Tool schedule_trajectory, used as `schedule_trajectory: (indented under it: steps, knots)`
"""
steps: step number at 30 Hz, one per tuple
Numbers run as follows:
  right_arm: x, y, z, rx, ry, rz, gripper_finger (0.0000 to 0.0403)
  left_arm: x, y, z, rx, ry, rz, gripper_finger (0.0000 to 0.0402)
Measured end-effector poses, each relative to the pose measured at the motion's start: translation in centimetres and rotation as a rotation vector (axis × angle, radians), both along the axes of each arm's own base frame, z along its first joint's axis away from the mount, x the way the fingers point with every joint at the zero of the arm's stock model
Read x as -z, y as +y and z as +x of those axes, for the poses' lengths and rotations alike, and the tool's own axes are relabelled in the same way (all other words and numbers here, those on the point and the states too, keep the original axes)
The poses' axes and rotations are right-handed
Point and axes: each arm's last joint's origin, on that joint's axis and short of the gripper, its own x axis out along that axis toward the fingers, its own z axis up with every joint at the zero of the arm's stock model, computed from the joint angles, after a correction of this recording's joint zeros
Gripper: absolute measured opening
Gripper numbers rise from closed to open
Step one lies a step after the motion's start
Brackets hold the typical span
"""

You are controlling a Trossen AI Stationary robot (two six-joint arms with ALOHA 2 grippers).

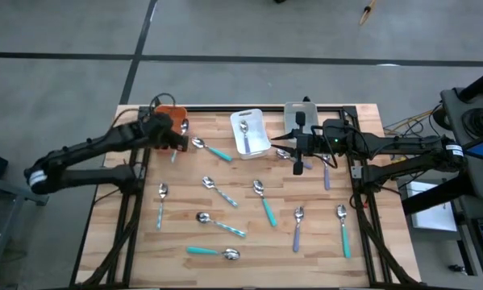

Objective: Sort silverware by color (type)
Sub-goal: Put the blue patterned spoon into the orange bin

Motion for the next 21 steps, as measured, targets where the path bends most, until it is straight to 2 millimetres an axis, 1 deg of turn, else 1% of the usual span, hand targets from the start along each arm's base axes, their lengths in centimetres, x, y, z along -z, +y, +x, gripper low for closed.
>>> schedule_trajectory:
  steps: [3,6,9,12,17,21]
  knots:
    - [0.0,0.0,0.0,0.000,0.000,0.000,0.0068,-0.1,1.4,-1.0,-0.017,0.004,-0.024,0.0002]
    - [0.0,0.0,0.0,0.000,0.000,-0.005,0.0068,-1.1,2.5,-1.7,-0.026,0.033,-0.010,0.0002]
    - [0.0,0.0,0.0,-0.001,0.001,-0.008,0.0068,-2.1,3.6,-2.1,-0.017,0.098,-0.002,0.0002]
    - [0.0,0.0,0.0,-0.001,0.001,-0.008,0.0068,-2.6,5.1,-2.3,-0.018,0.161,-0.014,0.0002]
    - [0.0,0.0,0.0,-0.001,0.001,-0.008,0.0068,-1.6,7.6,-2.1,0.017,0.285,-0.097,0.0002]
    - [0.0,0.0,0.0,-0.001,0.004,-0.006,0.0068,-0.6,8.8,-2.0,0.047,0.377,-0.200,0.0002]
